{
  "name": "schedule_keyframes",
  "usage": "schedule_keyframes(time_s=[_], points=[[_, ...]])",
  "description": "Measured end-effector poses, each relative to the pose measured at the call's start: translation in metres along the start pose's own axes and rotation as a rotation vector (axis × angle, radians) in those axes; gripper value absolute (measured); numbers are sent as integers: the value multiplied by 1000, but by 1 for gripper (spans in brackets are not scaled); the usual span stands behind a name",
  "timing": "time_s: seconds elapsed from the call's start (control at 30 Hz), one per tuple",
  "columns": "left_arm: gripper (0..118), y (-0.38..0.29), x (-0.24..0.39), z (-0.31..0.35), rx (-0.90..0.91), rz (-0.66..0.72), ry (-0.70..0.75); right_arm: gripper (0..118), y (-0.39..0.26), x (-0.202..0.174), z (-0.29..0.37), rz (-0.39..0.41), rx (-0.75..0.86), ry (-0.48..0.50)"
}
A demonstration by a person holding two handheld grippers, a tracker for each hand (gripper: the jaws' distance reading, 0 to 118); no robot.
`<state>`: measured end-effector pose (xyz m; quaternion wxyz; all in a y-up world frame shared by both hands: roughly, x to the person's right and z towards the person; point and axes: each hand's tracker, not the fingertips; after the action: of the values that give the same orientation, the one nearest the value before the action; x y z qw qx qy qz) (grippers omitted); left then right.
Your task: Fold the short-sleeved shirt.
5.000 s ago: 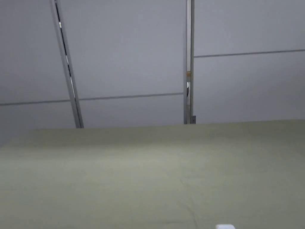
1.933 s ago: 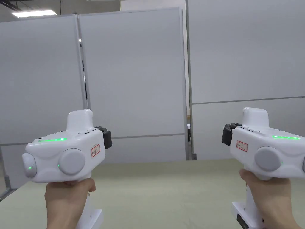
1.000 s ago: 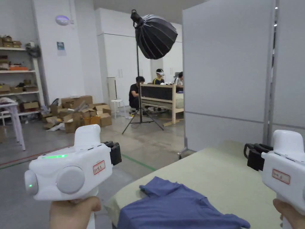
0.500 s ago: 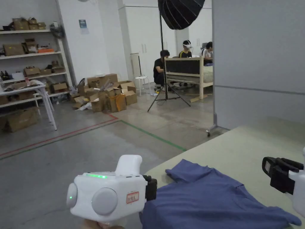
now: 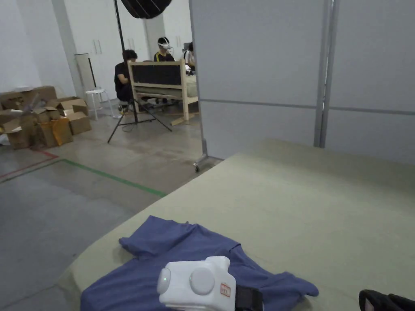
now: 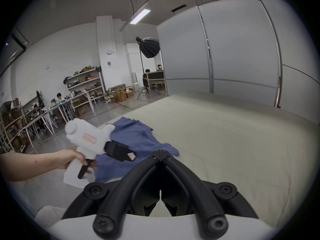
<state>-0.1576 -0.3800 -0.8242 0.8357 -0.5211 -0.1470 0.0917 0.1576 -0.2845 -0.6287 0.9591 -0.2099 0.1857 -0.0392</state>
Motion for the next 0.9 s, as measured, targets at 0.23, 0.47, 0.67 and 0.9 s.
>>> schedule_keyframes(time_s=[0.23,0.47,0.67,0.9], points=[[118,-18,22,-23,94,-95,186,2,-21,13,-3,-31,-48,-50],[10,-28,-41,29,200,141,126,2,-25,4,0,-55,-49,-33],[10,-75,-105,34,300,791,-316,2,-17,-2,26,-86,-12,-10],[10,-63,-21,115,435,629,-625,2,-6,15,99,-124,84,-64]])
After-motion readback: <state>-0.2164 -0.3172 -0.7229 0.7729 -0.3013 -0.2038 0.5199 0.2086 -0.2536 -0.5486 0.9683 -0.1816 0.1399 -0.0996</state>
